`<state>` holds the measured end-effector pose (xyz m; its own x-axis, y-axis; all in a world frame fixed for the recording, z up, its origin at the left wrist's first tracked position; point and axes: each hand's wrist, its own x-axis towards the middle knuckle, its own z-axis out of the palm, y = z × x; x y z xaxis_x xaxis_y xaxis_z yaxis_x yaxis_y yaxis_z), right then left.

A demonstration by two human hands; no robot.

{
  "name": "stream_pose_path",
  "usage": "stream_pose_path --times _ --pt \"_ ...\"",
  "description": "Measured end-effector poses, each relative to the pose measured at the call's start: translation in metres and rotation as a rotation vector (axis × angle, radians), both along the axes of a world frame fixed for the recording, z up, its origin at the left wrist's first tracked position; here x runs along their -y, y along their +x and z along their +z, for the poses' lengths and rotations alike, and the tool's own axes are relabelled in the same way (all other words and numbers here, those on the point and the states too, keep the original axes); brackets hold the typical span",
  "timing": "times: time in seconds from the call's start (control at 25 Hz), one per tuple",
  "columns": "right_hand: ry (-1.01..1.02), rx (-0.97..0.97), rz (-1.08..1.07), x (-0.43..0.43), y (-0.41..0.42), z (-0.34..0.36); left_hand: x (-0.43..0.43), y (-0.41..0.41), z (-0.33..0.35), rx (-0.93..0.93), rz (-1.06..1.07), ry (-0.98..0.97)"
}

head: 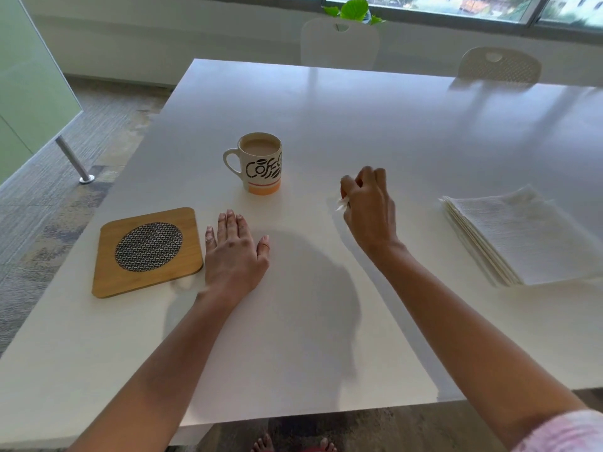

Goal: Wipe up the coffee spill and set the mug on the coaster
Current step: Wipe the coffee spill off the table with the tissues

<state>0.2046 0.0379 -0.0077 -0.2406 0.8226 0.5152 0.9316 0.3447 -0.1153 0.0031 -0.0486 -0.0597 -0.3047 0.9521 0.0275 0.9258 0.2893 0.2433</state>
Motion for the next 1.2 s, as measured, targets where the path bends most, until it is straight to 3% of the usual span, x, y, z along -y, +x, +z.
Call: stream_pose_path --times 0.12,0.2,0.4,0.6,0.84,1.2 --pt "-0.081 0.207 -0.097 -0.002 -0.001 -0.020 0.001 0.001 0.001 0.000 -0.003 -0.003" --pt "-0.238 0.215 -0.123 0.008 -0.001 -0.031 0.000 0.001 0.001 -0.003 0.000 0.005" --pt "-0.529 -0.110 -0.098 0.044 0.005 -0.032 -0.001 0.000 0.000 -0.014 0.003 0.001" --pt "-0.722 -0.209 0.009 0.100 0.017 -0.025 -0.002 0.000 -0.001 -0.015 0.002 -0.005" --pt "-0.712 -0.130 0.148 0.133 0.017 -0.024 -0.001 0.001 -0.001 -0.006 0.000 -0.005" --pt "-0.613 -0.126 0.358 0.102 -0.031 -0.023 -0.003 0.000 0.003 0.050 -0.008 -0.017"
